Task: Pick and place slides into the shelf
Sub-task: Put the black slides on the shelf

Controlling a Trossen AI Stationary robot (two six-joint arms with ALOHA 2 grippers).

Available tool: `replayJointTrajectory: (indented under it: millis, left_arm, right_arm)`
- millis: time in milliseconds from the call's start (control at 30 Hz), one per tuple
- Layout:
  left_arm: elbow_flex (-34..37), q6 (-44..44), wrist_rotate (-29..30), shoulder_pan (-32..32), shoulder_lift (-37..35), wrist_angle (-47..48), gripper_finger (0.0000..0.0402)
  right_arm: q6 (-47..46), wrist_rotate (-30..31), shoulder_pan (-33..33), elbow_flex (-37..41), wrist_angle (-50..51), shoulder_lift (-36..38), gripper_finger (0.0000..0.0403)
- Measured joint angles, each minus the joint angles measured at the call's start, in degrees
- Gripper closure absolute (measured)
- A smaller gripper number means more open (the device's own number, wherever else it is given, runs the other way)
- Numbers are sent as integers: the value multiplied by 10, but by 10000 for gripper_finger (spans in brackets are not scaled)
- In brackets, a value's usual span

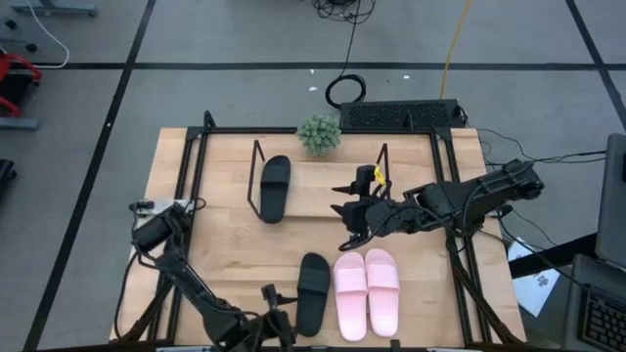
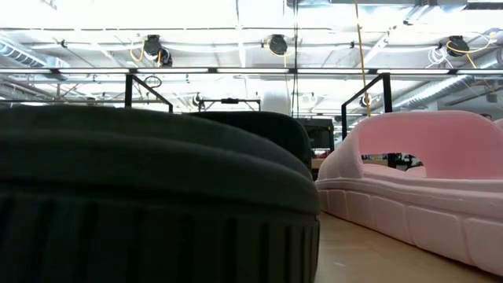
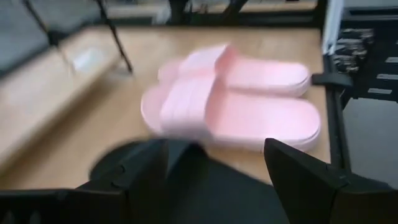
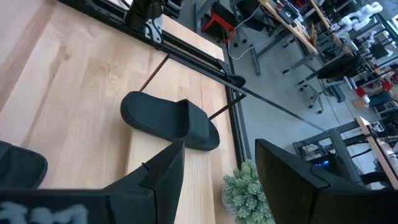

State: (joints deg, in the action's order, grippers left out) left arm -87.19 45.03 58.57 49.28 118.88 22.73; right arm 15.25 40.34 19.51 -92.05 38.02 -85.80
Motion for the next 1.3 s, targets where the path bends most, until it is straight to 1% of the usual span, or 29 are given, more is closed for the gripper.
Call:
replayJointTrajectory:
  millis: [133,200,367,567,700,900,1100,1300]
  left_arm:
    - [17,116,-51,-12,2,44,135]
    - [26,152,-68,-17,1,52,135]
    - [31,185,-73,-20,1,89,135]
    - [32,276,-75,-21,4,158,135]
    - [33,313,-67,-28,18,179,135]
    - [33,366,-91,-49,48,178,135]
    - [33,368,-86,-64,48,192,135]
    - [33,392,-72,-77,53,207,135]
  right_arm:
    - [-17,0,0,0,2,0,216]
    - [-27,-1,1,0,3,0,216]
    - [-41,-1,1,0,8,0,216]
    - [-41,-1,1,0,10,0,216]
    - [-36,-1,1,0,12,0,216]
    - [-23,0,1,0,13,0,216]
    - [-22,0,0,0,13,0,216]
    - [-22,0,0,0,13,0,216]
